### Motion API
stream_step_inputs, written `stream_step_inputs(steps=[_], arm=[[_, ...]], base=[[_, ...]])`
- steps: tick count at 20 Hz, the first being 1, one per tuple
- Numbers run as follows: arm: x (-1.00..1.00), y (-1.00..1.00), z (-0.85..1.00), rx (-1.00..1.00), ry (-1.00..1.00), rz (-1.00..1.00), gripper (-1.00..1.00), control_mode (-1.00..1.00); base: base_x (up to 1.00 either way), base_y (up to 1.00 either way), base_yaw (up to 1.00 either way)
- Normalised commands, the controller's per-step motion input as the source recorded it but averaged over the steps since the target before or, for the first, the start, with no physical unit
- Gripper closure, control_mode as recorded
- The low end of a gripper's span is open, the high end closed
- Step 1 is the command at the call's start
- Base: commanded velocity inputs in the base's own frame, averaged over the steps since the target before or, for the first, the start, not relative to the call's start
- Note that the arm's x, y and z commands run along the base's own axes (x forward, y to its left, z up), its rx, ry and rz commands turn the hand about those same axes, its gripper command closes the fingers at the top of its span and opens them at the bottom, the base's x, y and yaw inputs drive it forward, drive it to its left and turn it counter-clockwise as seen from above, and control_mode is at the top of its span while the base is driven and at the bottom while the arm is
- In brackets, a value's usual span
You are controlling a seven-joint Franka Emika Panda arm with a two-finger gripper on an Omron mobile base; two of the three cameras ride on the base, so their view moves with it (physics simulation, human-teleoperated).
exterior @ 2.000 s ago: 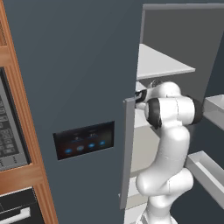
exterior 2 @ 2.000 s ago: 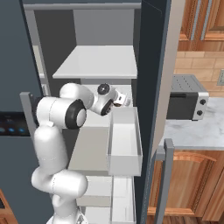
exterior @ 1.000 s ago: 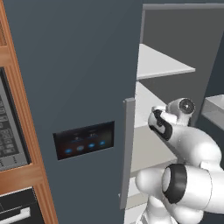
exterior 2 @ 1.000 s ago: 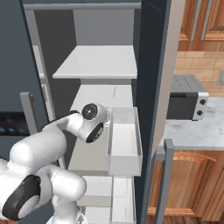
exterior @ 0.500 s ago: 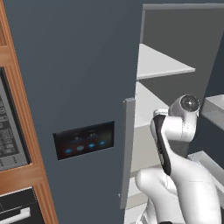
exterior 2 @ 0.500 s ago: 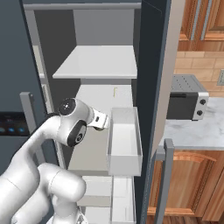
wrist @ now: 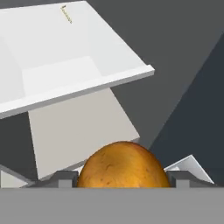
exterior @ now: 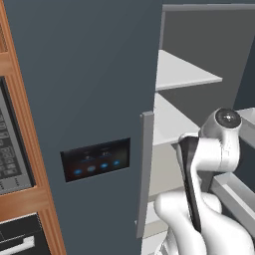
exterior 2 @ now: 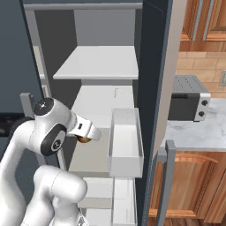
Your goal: Pick the orange and mango from the fridge and place them on the plate next to the blender to make a fruit smoothie.
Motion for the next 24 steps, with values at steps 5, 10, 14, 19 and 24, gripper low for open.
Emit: stream_step_inputs(steps=[5, 10, 14, 19, 24], arm=[[-0.64, 0.43, -0.19, 0.0, 0.07, 0.04, 1.0, -1.0], [-0.43, 0.35, -0.17, -0.01, 0.02, 0.07, 1.0, 1.0], [0.0, 0.0, 0.0, 0.0, 0.0, 0.0, 1.0, 1.0], [0.0, 0.0, 0.0, 0.0, 0.0, 0.0, 1.0, 1.0], [0.0, 0.0, 0.0, 0.0, 0.0, 0.0, 1.0, 1.0]], base=[[0.0, 0.0, 0.0], [-0.32, 0.22, 0.03], [-0.95, 0.41, 0.03], [-1.0, 0.22, -0.05], [-0.98, 0.0, -0.42]])
